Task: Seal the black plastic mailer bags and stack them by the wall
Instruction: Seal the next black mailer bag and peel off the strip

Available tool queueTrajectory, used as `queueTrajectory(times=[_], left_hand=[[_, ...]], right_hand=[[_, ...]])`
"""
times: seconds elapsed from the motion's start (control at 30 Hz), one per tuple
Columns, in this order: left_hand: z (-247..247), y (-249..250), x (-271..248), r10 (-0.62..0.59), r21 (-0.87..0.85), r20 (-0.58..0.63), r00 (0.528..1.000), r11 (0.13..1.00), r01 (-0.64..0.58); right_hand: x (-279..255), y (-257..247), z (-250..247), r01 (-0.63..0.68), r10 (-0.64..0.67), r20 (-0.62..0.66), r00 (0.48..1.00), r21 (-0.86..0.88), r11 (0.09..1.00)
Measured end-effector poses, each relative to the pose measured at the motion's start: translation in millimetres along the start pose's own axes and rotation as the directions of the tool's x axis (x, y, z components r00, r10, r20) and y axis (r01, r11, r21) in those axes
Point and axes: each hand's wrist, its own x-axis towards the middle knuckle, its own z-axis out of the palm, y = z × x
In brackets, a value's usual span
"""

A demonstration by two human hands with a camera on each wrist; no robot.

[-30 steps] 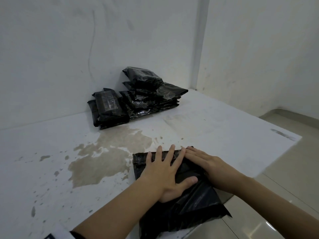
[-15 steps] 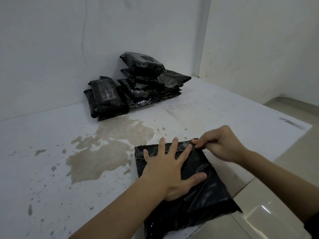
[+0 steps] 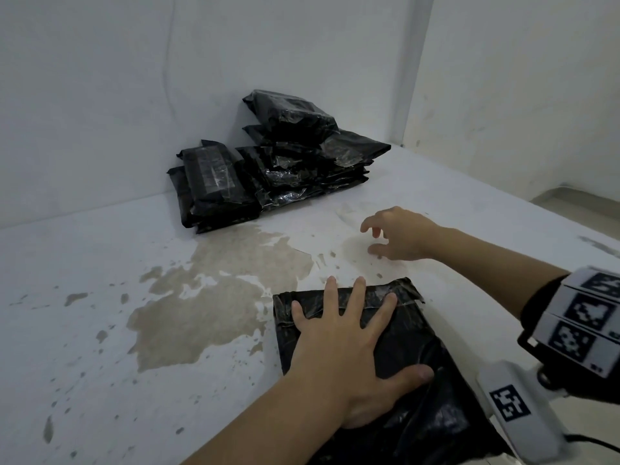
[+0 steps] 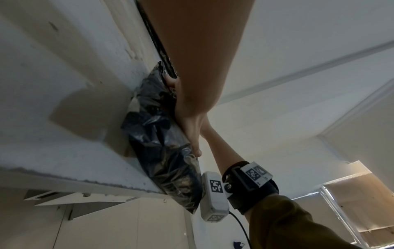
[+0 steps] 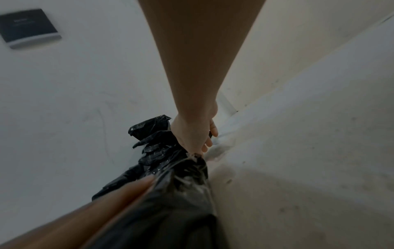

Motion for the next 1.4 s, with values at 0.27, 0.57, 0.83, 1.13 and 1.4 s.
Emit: queueTrajectory(times=[0.27,0.57,0.83,1.13,1.4], left_hand=[[-4.4,-9.9,1.9,-0.005,0.062,0.013,1.000,0.998,0.004],[-0.6,-9.4,1.9,-0.024,0.070,-0.012,1.000,0.997,0.025],[-0.1,-8.8,2.1,-0.023,0.057,-0.017,1.000,0.998,0.024],[-1.1,-6.5,0.4,-0.027,0.059,-0.014,1.000,0.998,0.028],[0.4,-7.0,1.3,-0.029,0.057,-0.019,0.999,0.998,0.030]], right_hand=[[-1.3,0.9,6.6,-0.048,0.048,0.006,0.999,-0.065,0.997],[-6.6,-11.1,1.5,-0.112,0.119,0.086,0.989,-0.078,0.991],[-11.5,-7.1,-12.5,-0.075,0.099,0.079,0.992,-0.261,0.962],[-23.3,-6.5,10.1,-0.168,0.169,0.003,0.986,-0.108,0.980],[-24.2,3.3,9.4,-0.225,0.220,0.053,0.974,0.138,0.965]])
